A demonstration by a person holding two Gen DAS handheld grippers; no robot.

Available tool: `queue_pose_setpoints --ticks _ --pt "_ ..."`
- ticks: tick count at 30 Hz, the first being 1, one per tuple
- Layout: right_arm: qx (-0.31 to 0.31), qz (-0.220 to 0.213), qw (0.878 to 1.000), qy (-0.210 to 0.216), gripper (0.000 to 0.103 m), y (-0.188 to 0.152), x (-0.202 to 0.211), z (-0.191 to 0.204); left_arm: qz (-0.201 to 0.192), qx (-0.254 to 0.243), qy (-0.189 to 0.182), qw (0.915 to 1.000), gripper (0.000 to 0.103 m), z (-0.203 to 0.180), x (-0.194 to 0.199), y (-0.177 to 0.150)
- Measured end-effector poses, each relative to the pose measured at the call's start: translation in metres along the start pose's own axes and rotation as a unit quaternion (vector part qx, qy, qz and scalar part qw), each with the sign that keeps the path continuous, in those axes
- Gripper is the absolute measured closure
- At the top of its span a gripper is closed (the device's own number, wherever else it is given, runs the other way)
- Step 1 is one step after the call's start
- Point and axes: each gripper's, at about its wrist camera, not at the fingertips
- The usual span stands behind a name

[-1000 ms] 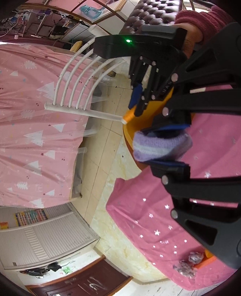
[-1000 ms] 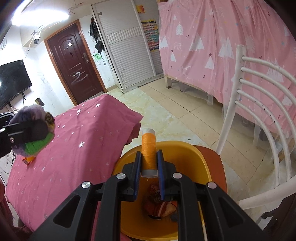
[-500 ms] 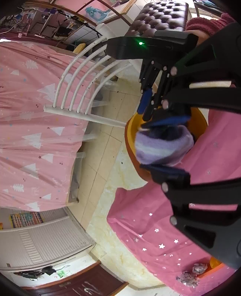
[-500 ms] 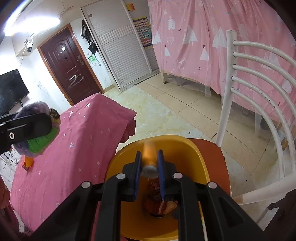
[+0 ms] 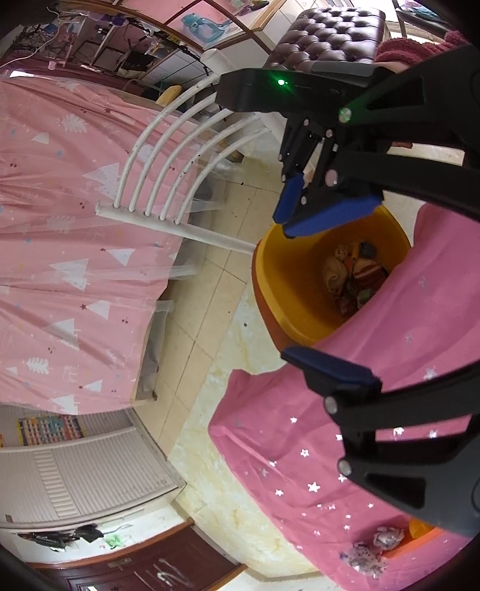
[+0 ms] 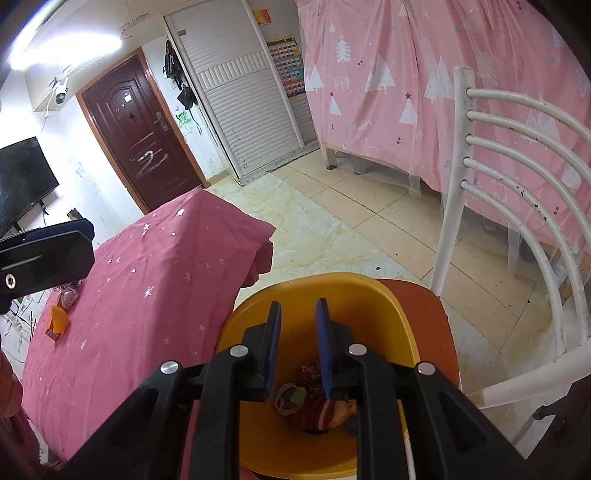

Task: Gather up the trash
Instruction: 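Open both tools to drop the spool and sock into the bin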

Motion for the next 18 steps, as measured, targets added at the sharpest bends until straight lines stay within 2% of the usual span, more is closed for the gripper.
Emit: queue_pose_setpoints --ticks 3,5,8,18 --pt "0.001 -0.004 1.000 0.002 0.078 0.002 0.003 0.003 -0.004 0.003 0.005 1.0000 0.043 0.004 0.005 -0.004" --pt "0.003 -0.007 1.000 0.006 0.061 0.003 0.006 0.006 -0.007 0.005 0.011 0.9999 0.043 0.007 0.009 -0.008" --pt "0.011 -0.011 1.000 0.010 0.047 0.004 0.009 0.015 -0.011 0.014 0.017 0.9997 0.043 0.016 0.015 -0.012" --pt "0.043 -0.012 0.999 0.027 0.041 0.004 0.012 0.058 -0.031 0.060 0.051 0.9964 0.043 0.064 0.043 -0.039"
Point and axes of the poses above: each gripper's, at about its wrist camera, not at the fingertips, and x roughly against the way its jaws point, z to its left, y to its top, and after that the axes turned 12 degrees about -x, right-handed
